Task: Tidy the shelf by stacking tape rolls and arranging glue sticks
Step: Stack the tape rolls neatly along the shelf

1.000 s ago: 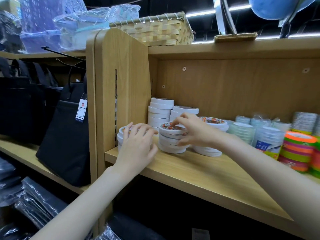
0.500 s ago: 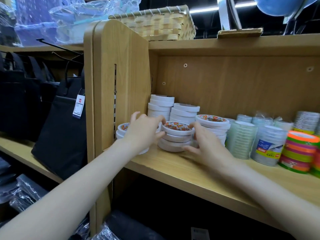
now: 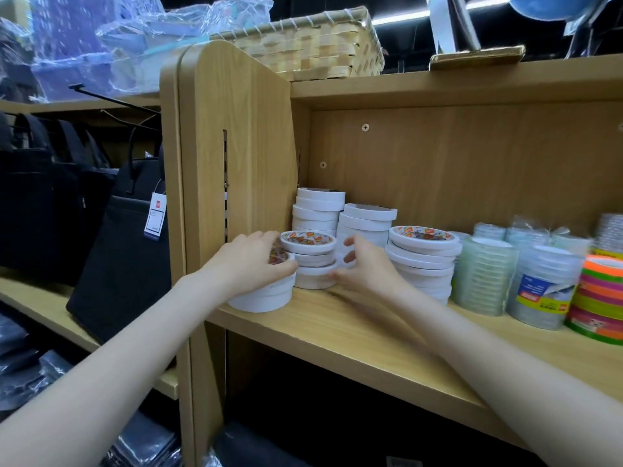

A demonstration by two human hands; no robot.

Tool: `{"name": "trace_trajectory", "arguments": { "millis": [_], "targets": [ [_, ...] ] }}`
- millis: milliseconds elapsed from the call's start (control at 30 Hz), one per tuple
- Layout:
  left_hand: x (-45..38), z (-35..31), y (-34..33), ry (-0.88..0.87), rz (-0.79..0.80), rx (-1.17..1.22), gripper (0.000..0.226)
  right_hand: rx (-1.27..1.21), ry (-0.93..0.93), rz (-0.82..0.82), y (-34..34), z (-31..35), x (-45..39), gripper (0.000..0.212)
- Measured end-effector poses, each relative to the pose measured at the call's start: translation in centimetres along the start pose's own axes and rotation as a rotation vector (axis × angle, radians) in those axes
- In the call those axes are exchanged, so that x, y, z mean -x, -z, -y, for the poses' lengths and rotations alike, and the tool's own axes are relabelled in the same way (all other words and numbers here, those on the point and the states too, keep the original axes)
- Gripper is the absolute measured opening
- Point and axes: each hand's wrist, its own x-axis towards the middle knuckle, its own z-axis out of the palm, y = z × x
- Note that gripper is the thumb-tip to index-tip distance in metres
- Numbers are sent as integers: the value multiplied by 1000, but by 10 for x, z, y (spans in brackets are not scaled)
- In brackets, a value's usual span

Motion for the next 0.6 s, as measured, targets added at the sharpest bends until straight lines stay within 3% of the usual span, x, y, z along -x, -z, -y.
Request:
{"name": "trace_trajectory", "arguments": {
  "millis": [167,333,467,600],
  "targets": [
    [-1,-6,4,-2,-2,-81,50,-45,-5,-46,-21,3,-5,48],
    [-16,-10,15,89,144,16,45,-101,17,2,-25,6,-10,54],
    [-29,-13,17,112,107,45,34,-85,60,5,-22,5,-13,30],
    [-36,-10,19,85,125,107,42,-32,198,-254,7,15,-37,21]
  ]
}}
